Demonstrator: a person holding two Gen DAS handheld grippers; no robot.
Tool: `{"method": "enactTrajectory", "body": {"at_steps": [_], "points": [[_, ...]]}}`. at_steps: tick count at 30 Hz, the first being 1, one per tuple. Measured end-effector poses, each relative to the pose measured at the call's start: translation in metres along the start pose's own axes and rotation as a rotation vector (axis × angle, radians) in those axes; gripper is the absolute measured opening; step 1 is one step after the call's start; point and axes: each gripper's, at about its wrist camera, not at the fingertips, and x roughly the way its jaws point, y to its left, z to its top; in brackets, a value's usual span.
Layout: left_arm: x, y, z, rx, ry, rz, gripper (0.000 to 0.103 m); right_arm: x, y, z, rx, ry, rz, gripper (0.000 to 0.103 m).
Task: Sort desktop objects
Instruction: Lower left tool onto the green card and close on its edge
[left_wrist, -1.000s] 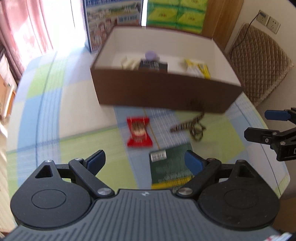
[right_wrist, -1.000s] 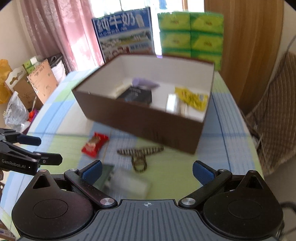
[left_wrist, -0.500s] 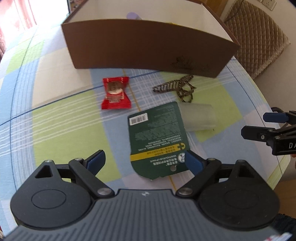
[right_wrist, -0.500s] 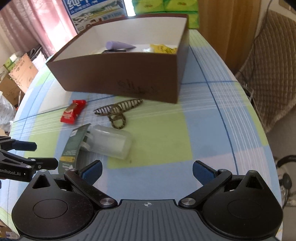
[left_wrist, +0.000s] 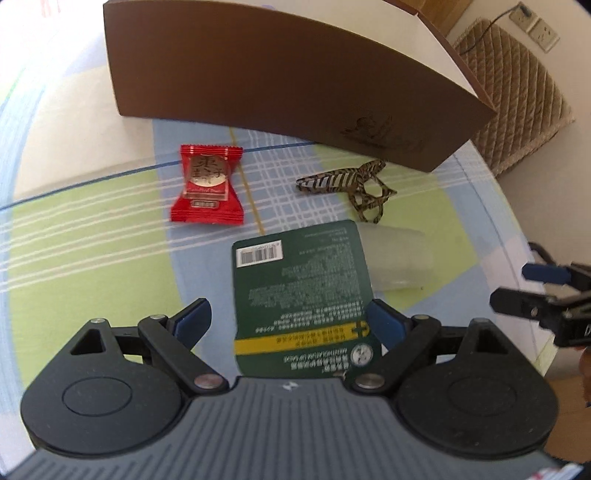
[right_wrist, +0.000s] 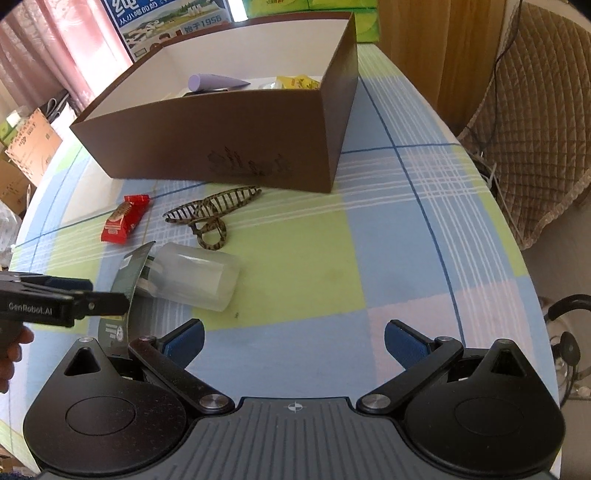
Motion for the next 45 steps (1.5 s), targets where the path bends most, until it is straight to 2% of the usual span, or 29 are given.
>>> {"method": "enactTrajectory", "body": {"at_steps": [3,6,11,16,20,27,30,34,41,45], "points": [[0.012,0.000,0.000,-0.011,0.017,-0.018,0.089,0.003,-0.001,0.000,0.004,0.008,-0.003,0.101],[0.016,-0.009,0.000,0.038,0.005,0.022,0.089,0.005,-0.004,0.000,0.009,0.014,-0.006,0.101],[0.016,-0.017,0.000,0.026,0.027,0.040,0.088,0.007,-0.007,0.000,0.016,0.019,-0.008,0.101],[0.014,-0.023,-0.002,-0.033,0.035,0.078,0.090,0.010,-0.009,0.000,0.021,0.024,-0.008,0.101],[0.014,-0.024,0.002,-0.105,0.043,0.073,0.090,0.011,-0.010,-0.001,0.019,0.028,-0.009,0.101],[0.013,-0.020,0.007,-0.185,0.048,0.046,0.098,0.010,-0.015,-0.003,0.026,0.028,-0.016,0.101],[0.018,-0.023,0.009,-0.181,0.053,0.075,0.099,0.012,-0.018,-0.004,0.029,0.033,-0.019,0.101],[0.031,-0.033,0.006,-0.109,0.062,0.129,0.100,0.013,-0.020,-0.005,0.034,0.038,-0.020,0.101],[0.025,-0.042,0.000,0.188,-0.006,0.173,0.098,0.012,-0.026,-0.007,0.046,0.041,-0.034,0.101],[0.016,-0.027,-0.001,0.266,-0.024,0.121,0.085,0.012,-0.031,-0.007,0.052,0.046,-0.037,0.101]]}}
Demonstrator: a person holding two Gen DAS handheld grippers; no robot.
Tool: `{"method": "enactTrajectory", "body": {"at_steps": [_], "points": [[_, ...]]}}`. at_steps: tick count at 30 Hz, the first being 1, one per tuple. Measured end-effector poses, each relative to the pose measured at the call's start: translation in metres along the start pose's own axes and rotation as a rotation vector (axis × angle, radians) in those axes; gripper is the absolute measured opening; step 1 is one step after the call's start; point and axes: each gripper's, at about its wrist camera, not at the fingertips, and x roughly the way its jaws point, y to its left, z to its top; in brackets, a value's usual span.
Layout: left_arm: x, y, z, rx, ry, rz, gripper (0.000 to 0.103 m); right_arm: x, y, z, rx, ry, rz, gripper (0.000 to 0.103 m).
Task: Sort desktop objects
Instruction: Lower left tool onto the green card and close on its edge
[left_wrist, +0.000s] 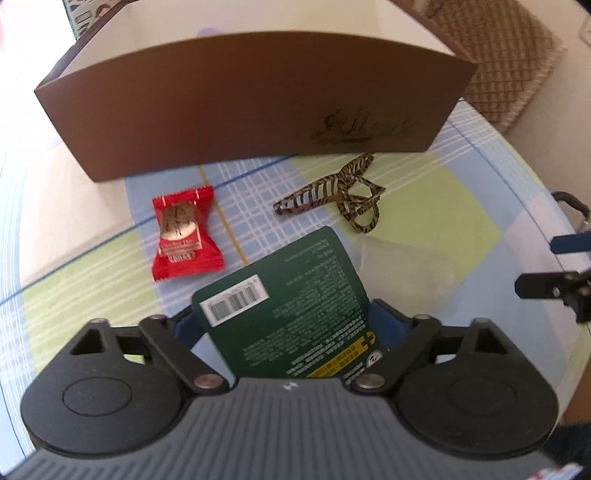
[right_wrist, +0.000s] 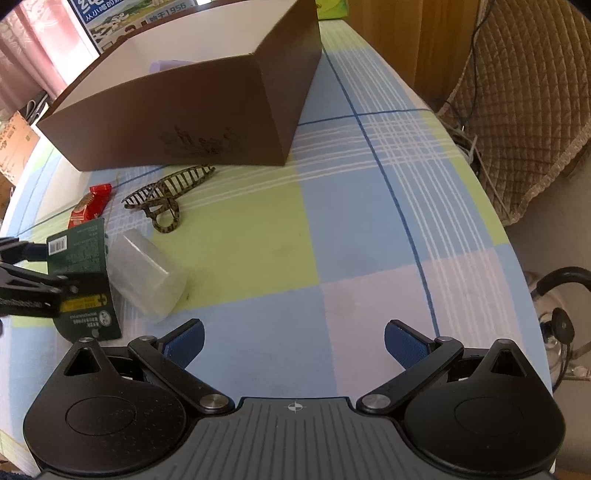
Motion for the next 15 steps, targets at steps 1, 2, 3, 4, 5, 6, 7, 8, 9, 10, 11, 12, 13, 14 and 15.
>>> {"method": "enactTrajectory", "body": {"at_steps": [1,2,3,4,5,6,7,8,9,10,11,12,13,14,15], "points": [[-0.002,0.004,0.001,0.020,0.002,-0.020,0.084,0.000,-0.001,0.000,0.000,0.002,-0.002,0.101],[-0.003,0.009,0.002,0.039,0.003,-0.023,0.084,0.000,-0.001,-0.001,0.000,0.003,-0.003,0.101],[-0.003,0.013,0.002,0.058,0.006,-0.011,0.084,0.000,-0.002,-0.001,0.000,0.005,-0.002,0.101],[-0.003,0.016,0.003,0.065,0.015,0.004,0.087,0.000,-0.002,-0.002,0.000,0.007,0.000,0.101],[-0.004,0.020,0.004,0.054,0.026,0.021,0.088,0.001,-0.002,-0.002,0.000,0.009,0.000,0.101],[-0.006,0.024,0.004,0.021,0.032,0.035,0.089,0.001,-0.002,-0.002,0.000,0.011,0.000,0.101],[-0.008,0.027,0.004,-0.016,0.034,0.032,0.091,0.001,-0.002,-0.003,0.000,0.012,0.000,0.101],[-0.012,0.028,0.003,-0.053,0.033,0.014,0.093,0.001,-0.002,-0.003,0.000,0.013,-0.001,0.101],[-0.015,0.029,0.001,-0.093,0.030,0.003,0.099,0.002,-0.002,-0.003,0.001,0.013,-0.001,0.101],[-0.017,0.026,-0.001,-0.128,0.033,0.008,0.102,0.002,-0.002,-0.003,0.002,0.013,-0.001,0.101],[-0.017,0.021,-0.004,-0.151,0.037,0.004,0.102,0.002,-0.002,-0.002,0.003,0.013,-0.002,0.101],[-0.017,0.017,-0.007,-0.168,0.038,-0.018,0.102,0.002,-0.002,-0.002,0.004,0.013,-0.004,0.101],[-0.016,0.015,-0.009,-0.189,0.040,-0.037,0.102,0.001,-0.002,-0.002,0.004,0.013,-0.006,0.101],[-0.016,0.015,-0.010,-0.222,0.042,-0.051,0.102,0.002,-0.003,-0.001,0.002,0.013,-0.008,0.101],[-0.014,0.017,-0.010,-0.261,0.038,-0.062,0.101,0.002,-0.003,-0.001,-0.001,0.013,-0.009,0.101]]}}
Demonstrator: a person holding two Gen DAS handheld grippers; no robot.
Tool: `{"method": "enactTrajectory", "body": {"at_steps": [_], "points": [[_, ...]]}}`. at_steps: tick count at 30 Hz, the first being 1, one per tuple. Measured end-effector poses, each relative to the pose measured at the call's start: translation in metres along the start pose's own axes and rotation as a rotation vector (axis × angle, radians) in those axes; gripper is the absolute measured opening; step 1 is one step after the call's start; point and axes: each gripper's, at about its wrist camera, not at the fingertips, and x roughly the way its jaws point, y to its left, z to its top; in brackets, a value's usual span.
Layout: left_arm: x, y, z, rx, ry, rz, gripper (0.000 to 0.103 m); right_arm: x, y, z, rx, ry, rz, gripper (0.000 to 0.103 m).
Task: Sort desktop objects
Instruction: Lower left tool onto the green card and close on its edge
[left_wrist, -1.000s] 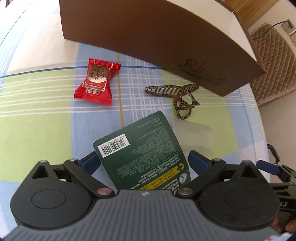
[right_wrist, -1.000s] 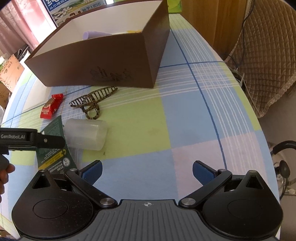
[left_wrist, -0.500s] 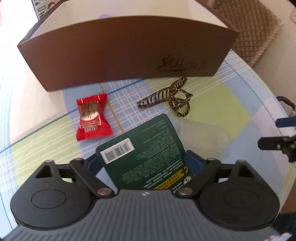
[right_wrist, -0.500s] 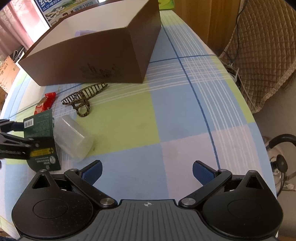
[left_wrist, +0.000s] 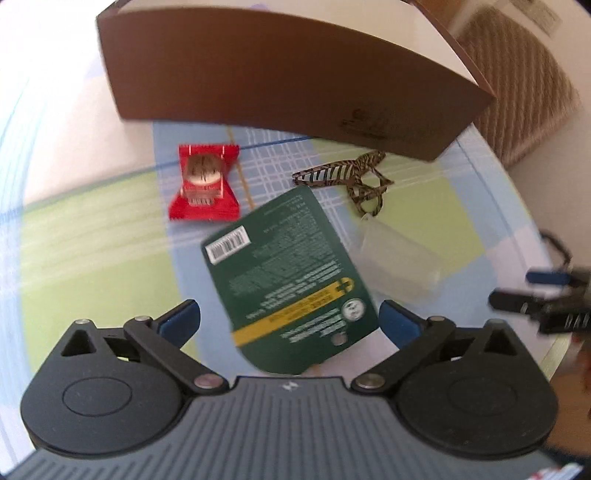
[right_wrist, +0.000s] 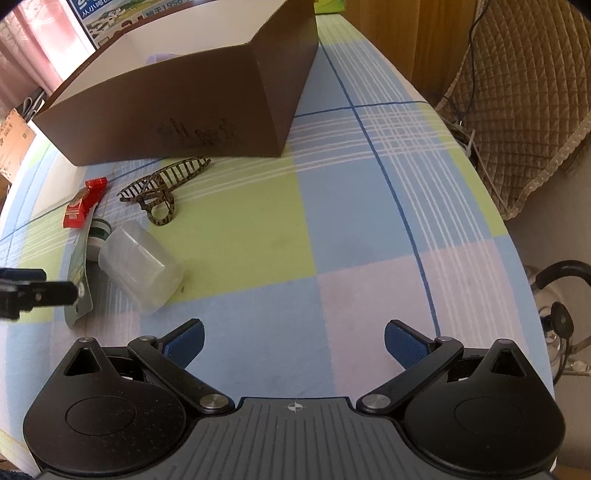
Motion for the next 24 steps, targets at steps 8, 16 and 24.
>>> {"method": "enactTrajectory", "body": {"at_steps": [8,16,24], "points": [[0.007,0.030,0.013,-0.189,-0.039,-0.012,0.097,0.000,-0.001,-0.004,0.003,0.010,-0.007,0.101],[0.024,0.019,0.019,-0.175,-0.024,0.013,0.099,0.000,0.000,-0.002,-0.004,0.008,-0.007,0.101],[0.022,0.022,0.030,-0.227,-0.035,-0.089,0.029,0.001,0.000,0.000,-0.004,0.018,-0.010,0.101]]}}
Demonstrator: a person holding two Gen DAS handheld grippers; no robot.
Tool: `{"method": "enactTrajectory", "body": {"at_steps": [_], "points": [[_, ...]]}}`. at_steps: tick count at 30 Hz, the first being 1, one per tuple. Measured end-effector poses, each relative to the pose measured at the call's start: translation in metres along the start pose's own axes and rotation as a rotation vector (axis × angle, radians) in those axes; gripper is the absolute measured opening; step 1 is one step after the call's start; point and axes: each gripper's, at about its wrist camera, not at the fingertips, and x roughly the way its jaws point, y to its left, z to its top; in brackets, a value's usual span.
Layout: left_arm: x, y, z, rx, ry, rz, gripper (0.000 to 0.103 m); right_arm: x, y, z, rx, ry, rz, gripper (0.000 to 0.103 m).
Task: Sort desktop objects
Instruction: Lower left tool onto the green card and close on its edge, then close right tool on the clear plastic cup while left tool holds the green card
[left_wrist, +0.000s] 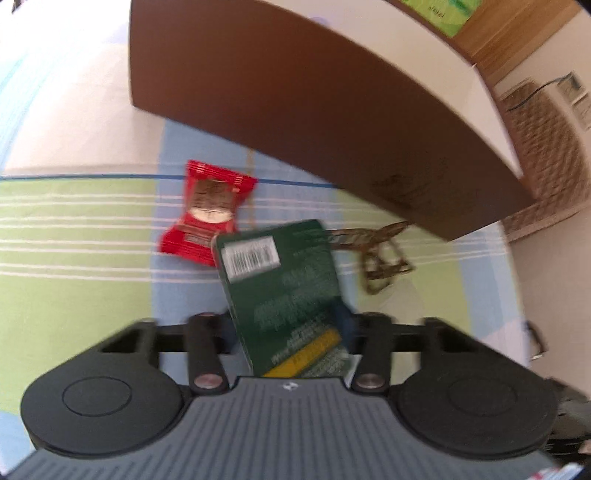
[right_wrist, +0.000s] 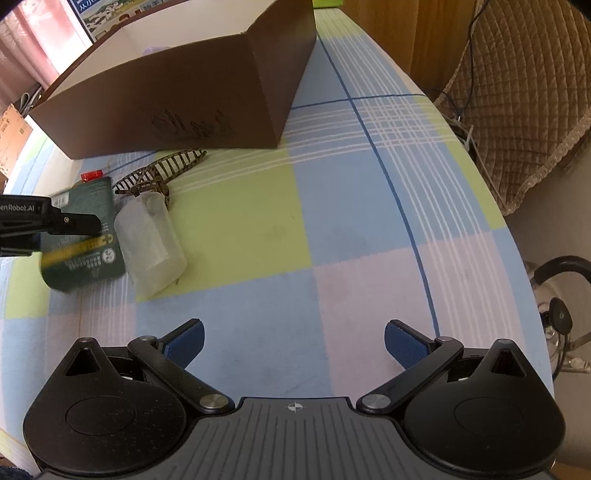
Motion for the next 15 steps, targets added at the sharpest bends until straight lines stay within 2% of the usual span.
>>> {"method": "enactTrajectory", "body": {"at_steps": [6,7,8,12,15], "points": [[-0.009,-0.009,-0.005,0.085,-0.018,0.023,0.022,-0.001,0.000,0.002,-0.008,-0.007,-0.009,0.101],[-0.011,-0.008,-0.005,0.090,-0.015,0.016,0.002,-0.001,0.000,0.002,-0.010,-0.009,-0.010,0.101],[-0.015,-0.007,-0.005,0.090,-0.014,-0.010,0.004,-0.001,0.000,0.003,-0.011,-0.011,-0.009,0.101],[-0.021,-0.004,-0.005,0.138,-0.010,0.041,0.002,-0.002,0.005,0.005,-0.022,-0.022,0.008,0.101],[-0.028,0.000,-0.008,0.142,-0.013,0.038,0.000,-0.003,0.012,0.007,-0.041,-0.036,0.025,0.101]]}}
